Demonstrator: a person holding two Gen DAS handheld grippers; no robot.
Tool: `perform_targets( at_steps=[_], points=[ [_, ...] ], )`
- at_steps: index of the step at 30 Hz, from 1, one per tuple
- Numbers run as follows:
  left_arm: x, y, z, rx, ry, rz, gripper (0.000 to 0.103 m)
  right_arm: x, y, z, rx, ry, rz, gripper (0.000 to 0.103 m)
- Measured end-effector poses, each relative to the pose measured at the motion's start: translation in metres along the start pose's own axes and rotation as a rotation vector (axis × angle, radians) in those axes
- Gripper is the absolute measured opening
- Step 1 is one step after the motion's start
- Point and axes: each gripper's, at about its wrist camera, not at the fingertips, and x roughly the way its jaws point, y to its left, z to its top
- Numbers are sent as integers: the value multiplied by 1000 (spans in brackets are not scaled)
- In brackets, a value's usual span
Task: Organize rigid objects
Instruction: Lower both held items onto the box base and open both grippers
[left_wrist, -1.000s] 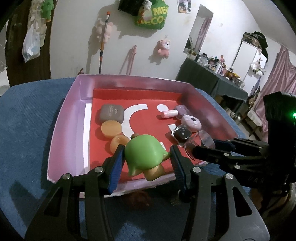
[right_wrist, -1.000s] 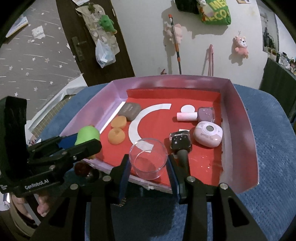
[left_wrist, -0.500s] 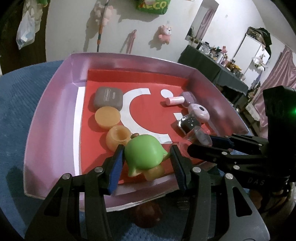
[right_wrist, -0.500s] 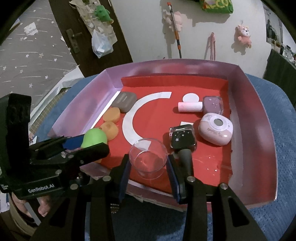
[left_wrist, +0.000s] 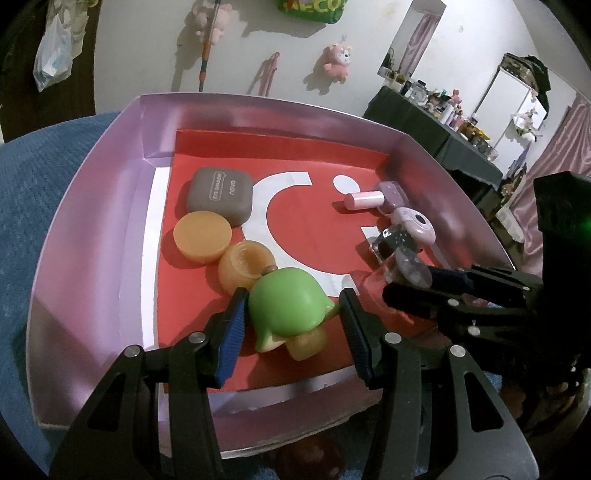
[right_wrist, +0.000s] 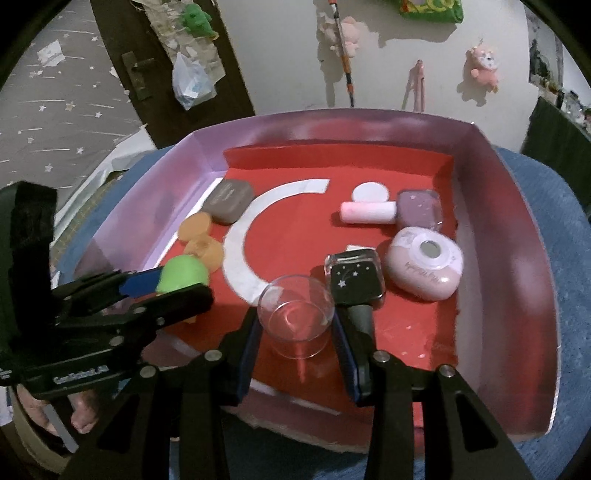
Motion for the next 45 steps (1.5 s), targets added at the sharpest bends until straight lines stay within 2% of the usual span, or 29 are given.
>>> perform_targets(
  at_steps=[5,12,39,40,42,45],
  points=[
    [0,-1,0,10,-13,12,48,-3,-8,3,12,-36,-64,42],
    [0,-3,-1,11,-15,16,48,-2,-8,3,2,-40,-86,42],
    [0,-4,1,27,-30,51,49,-2,-4,2,-7,-51,-89,42],
    [-1,-4,1,24,-31,50,50,-2,-4,2,-7,-50,-87,42],
    [-2,-3,1,20,-34,49,61,-2,-3,2,-7,-50,-87,43],
    [-4,-3,1,18,-40,48,64,-3,-3,1,0,-52,-77,52]
  ],
)
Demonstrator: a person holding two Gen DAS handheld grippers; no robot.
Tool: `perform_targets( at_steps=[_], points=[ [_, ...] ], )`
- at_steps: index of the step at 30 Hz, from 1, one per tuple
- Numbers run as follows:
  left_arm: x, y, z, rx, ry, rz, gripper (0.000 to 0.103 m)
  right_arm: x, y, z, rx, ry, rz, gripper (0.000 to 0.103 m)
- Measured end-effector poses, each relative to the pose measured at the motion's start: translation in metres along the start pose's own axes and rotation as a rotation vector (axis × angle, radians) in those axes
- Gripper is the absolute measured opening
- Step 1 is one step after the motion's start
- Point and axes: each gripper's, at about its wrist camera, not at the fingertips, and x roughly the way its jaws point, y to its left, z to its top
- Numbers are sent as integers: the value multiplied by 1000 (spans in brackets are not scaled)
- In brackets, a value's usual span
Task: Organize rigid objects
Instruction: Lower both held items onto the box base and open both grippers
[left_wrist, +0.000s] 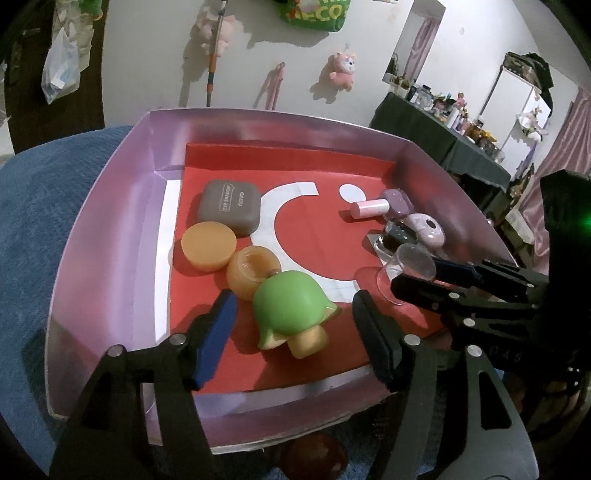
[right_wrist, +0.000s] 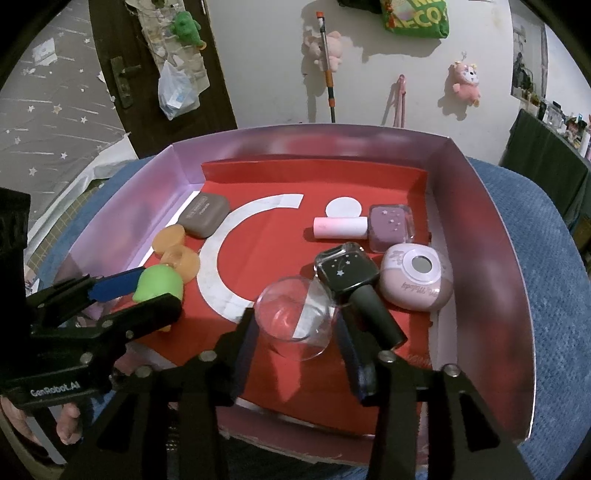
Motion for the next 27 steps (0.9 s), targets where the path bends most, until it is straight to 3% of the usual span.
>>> perform_targets(
  at_steps=[3,7,10,13,17,21,24,27],
  points=[
    [-2,-2,0,9,-11,13,64,-1,1,0,-3,-4,-4,52],
    [-7,-5,-2,22,-22,27,73,-2,2,0,-4,-4,-2,53],
    [-12,-9,-3,45,-35,50,73,-5,4,-1,-5,-7,2,59],
    [-19,-12,-3,61,-57,65,84,-9,6,-3,-8,-16,3,60],
    [-28,-15,-5,70,-76,61,85,-15,9,-4,-13,-31,13,61],
    [-37,-15,-7,64,-95,50,86,-26,11,-6,-20,-54,23,68],
    [-45,-18,-9,62,-115,51,99,-33,12,-8,-19,-74,29,70],
    [-54,-22,-11,73,-134,53,99,-38,13,-9,-23,-87,31,78]
  ],
)
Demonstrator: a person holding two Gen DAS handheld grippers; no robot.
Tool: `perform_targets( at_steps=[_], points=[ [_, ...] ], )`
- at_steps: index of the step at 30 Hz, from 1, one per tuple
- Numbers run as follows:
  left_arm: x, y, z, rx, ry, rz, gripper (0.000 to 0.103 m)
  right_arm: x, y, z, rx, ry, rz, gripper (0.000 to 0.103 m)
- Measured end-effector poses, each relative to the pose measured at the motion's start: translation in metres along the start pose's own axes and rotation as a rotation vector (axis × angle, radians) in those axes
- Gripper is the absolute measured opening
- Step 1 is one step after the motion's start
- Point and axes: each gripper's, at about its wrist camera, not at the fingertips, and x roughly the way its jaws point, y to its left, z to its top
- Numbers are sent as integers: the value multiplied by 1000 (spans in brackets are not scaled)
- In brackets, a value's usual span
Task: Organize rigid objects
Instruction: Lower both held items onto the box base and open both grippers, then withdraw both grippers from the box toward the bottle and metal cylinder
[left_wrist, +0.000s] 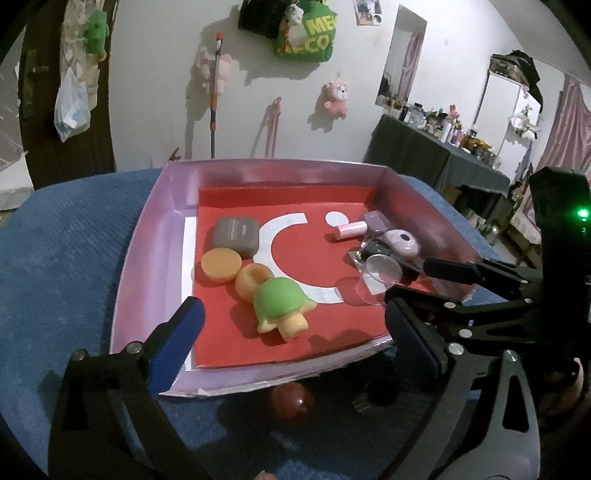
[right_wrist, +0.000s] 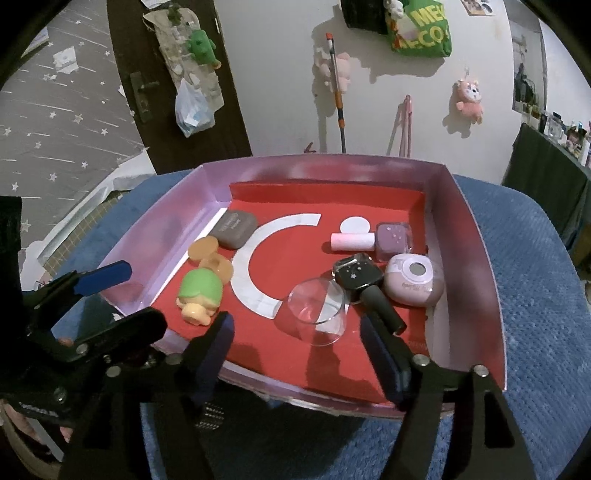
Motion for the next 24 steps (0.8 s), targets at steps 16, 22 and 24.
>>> perform_targets(
  at_steps=[16,22,24],
  points=[
    [-32,-5,-12,13,-66,34,103,-33,6,-7,16,-74,12,103],
    [-41,-6,-23,22,-105,39,103,-50,9,-13,34,-113,26,103],
    [-41,-3,-27,-4,-111,25,103,-55,10,-17,38,-126,31,103]
  ],
)
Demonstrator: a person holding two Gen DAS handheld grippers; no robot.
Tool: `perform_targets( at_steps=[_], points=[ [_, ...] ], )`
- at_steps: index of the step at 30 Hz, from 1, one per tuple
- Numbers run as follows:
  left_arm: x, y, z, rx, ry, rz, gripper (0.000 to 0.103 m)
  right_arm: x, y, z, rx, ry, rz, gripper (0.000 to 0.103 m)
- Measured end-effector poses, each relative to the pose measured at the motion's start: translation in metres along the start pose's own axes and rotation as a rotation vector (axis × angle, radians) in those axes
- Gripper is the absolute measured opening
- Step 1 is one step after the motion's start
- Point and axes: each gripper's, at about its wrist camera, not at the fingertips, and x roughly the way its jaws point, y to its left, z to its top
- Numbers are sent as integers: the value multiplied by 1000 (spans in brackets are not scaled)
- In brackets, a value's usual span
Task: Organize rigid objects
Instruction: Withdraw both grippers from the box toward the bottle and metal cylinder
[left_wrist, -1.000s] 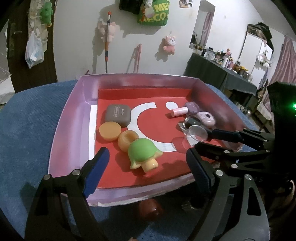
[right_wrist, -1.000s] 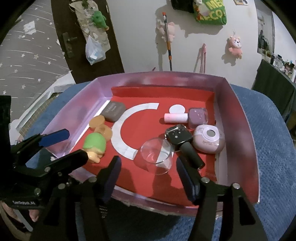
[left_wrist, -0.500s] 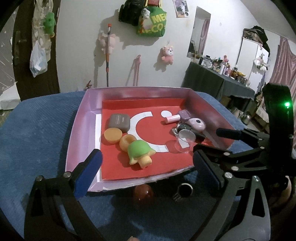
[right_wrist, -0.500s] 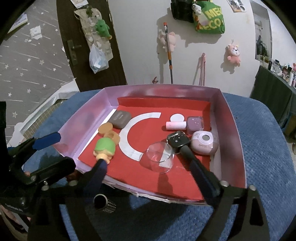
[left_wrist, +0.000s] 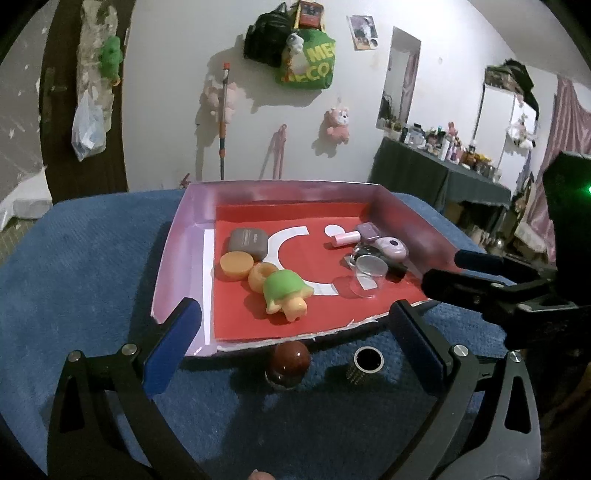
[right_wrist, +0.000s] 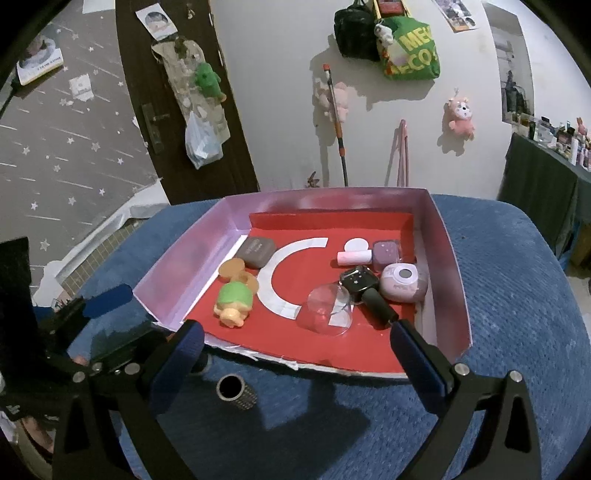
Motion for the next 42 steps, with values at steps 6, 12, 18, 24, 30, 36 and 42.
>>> perform_targets(
  at_steps=[6,12,18,24,30,36,42],
  points=[
    [-1,8,-11,-40,18,-14,103,-14,6,-11,-8,-32,-11,103],
    [-3,4,-24,-23,61,-15,103,-27,14,-25,-30,-71,-54,103],
    [-4,10,-35,-49,75,-13,103,-32,16,-40,-24,-80,-59,103],
    [-3,11,-46,-56,92,-10,103,-30,17,-54,-35,-62,-68,98],
    [2,14,-55,-86,126,-26,103,-15,18,-69,-28,1,-58,82],
    [7,16,-59,-82,136,-4,102,-2,17,-81,-24,58,-28,71],
    [16,18,-56,-86,156,-1,92,9,23,-80,-36,96,-15,68]
  ],
)
